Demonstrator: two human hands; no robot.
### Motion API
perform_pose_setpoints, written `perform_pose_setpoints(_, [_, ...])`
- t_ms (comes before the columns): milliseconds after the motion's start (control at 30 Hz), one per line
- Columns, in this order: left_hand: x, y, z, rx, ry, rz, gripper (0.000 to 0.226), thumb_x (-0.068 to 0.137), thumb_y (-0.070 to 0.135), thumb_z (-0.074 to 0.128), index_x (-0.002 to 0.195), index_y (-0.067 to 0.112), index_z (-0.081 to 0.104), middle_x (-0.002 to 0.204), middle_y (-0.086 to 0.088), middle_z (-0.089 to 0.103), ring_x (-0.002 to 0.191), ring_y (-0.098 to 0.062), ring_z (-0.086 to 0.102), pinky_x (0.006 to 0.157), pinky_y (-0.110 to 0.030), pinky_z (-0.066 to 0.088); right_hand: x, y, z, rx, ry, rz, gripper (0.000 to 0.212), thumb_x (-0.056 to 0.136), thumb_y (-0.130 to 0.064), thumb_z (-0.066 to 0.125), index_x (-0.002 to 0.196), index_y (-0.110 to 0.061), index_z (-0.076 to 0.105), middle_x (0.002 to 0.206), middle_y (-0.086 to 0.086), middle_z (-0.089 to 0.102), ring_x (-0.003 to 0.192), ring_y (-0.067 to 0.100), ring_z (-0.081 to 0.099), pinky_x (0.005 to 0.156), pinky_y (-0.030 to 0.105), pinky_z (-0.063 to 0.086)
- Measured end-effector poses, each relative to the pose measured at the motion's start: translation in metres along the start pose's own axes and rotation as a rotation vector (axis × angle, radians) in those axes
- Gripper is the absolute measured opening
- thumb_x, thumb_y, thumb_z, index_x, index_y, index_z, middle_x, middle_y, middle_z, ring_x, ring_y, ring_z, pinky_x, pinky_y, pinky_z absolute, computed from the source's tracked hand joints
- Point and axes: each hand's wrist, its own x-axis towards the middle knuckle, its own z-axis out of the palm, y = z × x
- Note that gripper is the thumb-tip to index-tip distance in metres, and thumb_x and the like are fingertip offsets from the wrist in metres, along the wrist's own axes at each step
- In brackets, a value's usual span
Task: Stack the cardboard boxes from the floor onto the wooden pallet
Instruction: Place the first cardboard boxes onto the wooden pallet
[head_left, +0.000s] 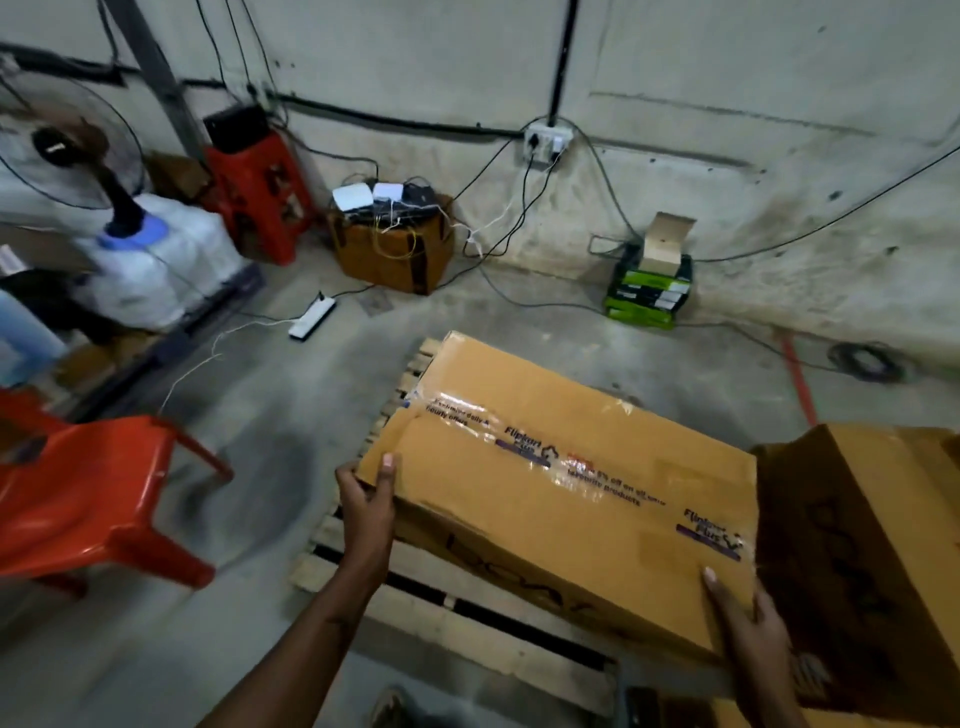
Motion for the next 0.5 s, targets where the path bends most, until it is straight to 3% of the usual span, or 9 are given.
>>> perform_pose_setpoints(67, [0.06,-0.003,-0.017,0.005,-0.036,-0.032,0.075,0.083,0.08,0.059,0.131,0.026,0.04,0.135,-0.007,0.055,0.121,-0.031,0.059,0.101,-0.053,0.053,0.008,-0.013,0.052,-0.025,0.033,-0.014,0.093,0.082,-0.062,0.08,0.159,-0.023,0.044,0.155,0.018,0.051,0.131,0.043,0.054,0.087,0.047,0.049])
perform_pose_setpoints(133, [0.082,0.001,-0.018,-0.005,-0.063,-0.03,0.085,0.072,0.09,0.061,0.127,0.029,0.04,0.133,-0.004,0.056,0.12,-0.028,0.06,0.102,-0.055,0.054,-0.001,-0.031,0.062,-0.005,-0.021,-0.085,0.094,0.079,-0.064,0.082,0.157,-0.023,0.048,0.151,0.017,0.055,0.123,0.036,0.059,0.096,0.051,0.052])
perform_pose_setpoints(200, [0.118,-0.002,-0.028,-0.005,-0.086,-0.037,0.084,0.07,0.09,0.063,0.123,0.029,0.041,0.13,-0.002,0.058,0.119,-0.025,0.061,0.103,-0.057,0.054,0.008,-0.036,0.092,-0.022,-0.026,-0.121,0.102,0.071,-0.07,0.084,0.155,-0.024,0.051,0.147,0.014,0.059,0.121,0.034,0.062,0.101,0.055,0.054])
perform_pose_setpoints(367, [0.198,-0.012,-0.039,-0.001,-0.11,-0.089,0.081,0.072,0.085,0.066,0.125,0.028,0.041,0.132,-0.002,0.058,0.121,-0.024,0.061,0.106,-0.056,0.053,0.035,-0.061,0.164,0.022,-0.04,-0.13,0.103,0.068,-0.071,0.085,0.154,-0.026,0.051,0.14,0.008,0.063,0.107,0.024,0.067,0.096,0.054,0.057])
perform_pose_setpoints(500, [0.261,-0.034,-0.033,0.019,-0.111,-0.124,0.097,0.067,0.088,0.069,0.138,0.028,0.043,0.138,-0.003,0.058,0.124,-0.027,0.062,0.106,-0.055,0.053,0.079,-0.081,0.223,0.001,-0.084,-0.189,0.099,0.066,-0.072,0.086,0.147,-0.022,0.056,0.131,0.005,0.067,0.104,0.019,0.067,0.086,0.043,0.057])
